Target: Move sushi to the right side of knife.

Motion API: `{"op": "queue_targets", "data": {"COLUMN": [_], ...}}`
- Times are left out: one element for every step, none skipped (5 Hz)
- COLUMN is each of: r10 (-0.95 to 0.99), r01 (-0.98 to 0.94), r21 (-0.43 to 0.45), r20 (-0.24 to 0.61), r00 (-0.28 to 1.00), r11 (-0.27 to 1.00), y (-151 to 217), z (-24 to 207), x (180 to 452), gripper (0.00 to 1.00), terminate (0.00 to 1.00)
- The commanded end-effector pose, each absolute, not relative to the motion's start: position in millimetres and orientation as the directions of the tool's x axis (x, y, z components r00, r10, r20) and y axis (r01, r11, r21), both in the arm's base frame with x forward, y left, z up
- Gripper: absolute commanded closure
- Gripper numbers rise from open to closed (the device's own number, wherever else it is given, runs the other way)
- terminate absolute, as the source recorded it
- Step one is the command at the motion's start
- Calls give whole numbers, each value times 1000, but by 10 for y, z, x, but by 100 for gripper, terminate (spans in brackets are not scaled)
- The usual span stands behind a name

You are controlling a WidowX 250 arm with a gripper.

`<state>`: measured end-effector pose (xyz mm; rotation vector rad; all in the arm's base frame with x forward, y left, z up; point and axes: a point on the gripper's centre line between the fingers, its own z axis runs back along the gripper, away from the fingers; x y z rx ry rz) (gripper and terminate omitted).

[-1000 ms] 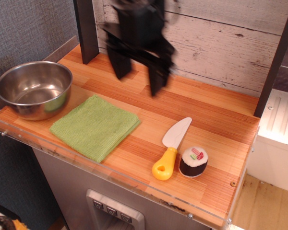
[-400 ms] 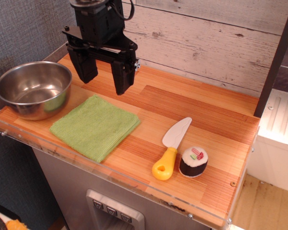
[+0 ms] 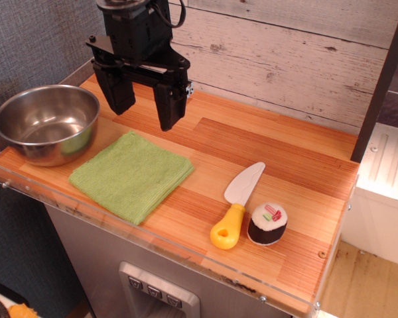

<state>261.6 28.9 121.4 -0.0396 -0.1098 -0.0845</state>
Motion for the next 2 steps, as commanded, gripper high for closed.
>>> {"op": "queue_targets", "data": {"r10": [-77, -77], "r01": [82, 82], "r21": [-31, -31], "r20": [137, 137], "r00": [988, 988], "r11": [996, 996], "y": [296, 296], "z": [1286, 1286], "x": [2515, 2515], "gripper": [0, 0], "terminate": [0, 100]}}
